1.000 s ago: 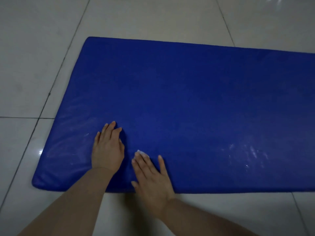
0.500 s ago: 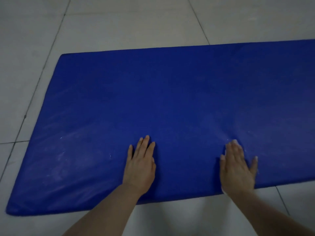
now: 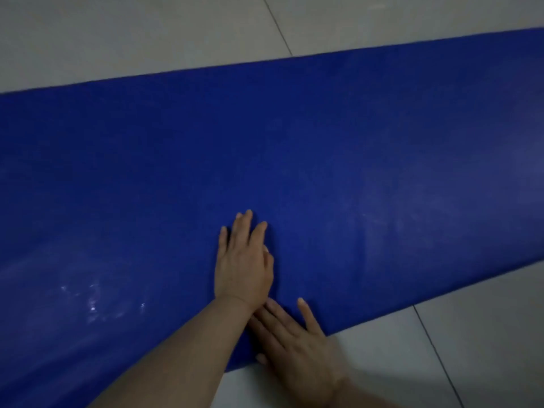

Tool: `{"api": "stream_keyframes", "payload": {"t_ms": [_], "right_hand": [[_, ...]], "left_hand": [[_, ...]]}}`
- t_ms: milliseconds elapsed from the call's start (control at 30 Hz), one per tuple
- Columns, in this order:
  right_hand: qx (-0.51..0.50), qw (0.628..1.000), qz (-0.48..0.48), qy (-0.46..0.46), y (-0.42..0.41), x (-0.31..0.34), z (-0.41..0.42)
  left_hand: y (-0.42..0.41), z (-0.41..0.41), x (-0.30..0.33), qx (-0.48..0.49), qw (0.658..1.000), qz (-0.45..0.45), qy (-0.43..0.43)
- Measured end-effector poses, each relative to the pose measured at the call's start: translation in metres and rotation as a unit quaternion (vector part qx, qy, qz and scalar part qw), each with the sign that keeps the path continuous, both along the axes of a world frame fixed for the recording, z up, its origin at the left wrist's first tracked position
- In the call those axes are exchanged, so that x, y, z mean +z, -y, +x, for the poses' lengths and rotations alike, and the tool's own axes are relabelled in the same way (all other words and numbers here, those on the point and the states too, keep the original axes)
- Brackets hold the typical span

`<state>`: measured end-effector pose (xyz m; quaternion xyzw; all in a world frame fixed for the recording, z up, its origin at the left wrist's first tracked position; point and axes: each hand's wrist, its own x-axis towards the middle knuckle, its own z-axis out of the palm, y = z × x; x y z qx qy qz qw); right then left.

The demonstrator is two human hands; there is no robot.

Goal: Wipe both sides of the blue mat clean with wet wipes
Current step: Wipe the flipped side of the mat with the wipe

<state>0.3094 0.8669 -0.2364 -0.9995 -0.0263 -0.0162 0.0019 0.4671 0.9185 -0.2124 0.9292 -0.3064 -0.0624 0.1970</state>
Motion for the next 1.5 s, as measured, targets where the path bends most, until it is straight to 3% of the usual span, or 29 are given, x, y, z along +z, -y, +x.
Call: {"api": "stream_keyframes", "payload": {"t_ms": [167,300,400,500,633,733,867,967,1100,1200,1367,1500], "right_hand": [[-0.025,0.999,-0.042,0.001,0.089,0.001,-0.048],[-0.124,0.991,-0.046,-0.014,0.161,0.011,-0.079],[-0.188,0.98,-0.031,-0.062,0.168,0.014,-0.084],[-0.252,0.967,-0.01,-0.011,0.134,0.011,-0.078],[-0.09,0.996,-0.004,0.001,0.072,0.01,-0.045],[-0.03,0.999,-0.009,-0.03,0.055,0.008,-0.018],[0.0,0.998,-0.043,-0.041,0.107,0.013,-0.035],[0.0,0.997,-0.071,-0.039,0.164,0.017,-0.057],[-0.036,0.995,-0.092,-0.011,0.248,0.021,-0.082],[-0.049,0.997,-0.06,-0.008,0.277,0.022,-0.079],[-0.052,0.998,-0.005,-0.023,0.24,0.003,-0.075],[0.092,0.99,0.106,-0.005,0.247,0.046,-0.089]], "left_hand": [[-0.003,-0.001,-0.012,-0.005,1.0,-0.005,0.015],[0.0,-0.003,-0.009,0.009,1.0,-0.001,0.011],[0.0,-0.001,-0.011,0.01,1.0,0.002,0.019],[0.0,-0.003,-0.01,0.014,1.0,0.003,0.021],[0.002,-0.004,-0.008,0.009,0.999,0.013,0.035],[0.005,-0.005,-0.007,0.02,0.998,0.032,0.058],[0.025,-0.035,-0.006,0.003,0.996,0.013,0.09],[0.055,-0.071,-0.006,-0.031,0.997,-0.002,0.068],[0.075,-0.079,-0.01,-0.003,0.999,0.016,0.036],[0.075,-0.076,-0.012,0.001,0.998,0.041,0.038],[0.08,-0.074,-0.009,-0.011,0.997,0.059,0.039],[0.08,-0.073,-0.009,-0.006,0.997,0.062,0.038]]}}
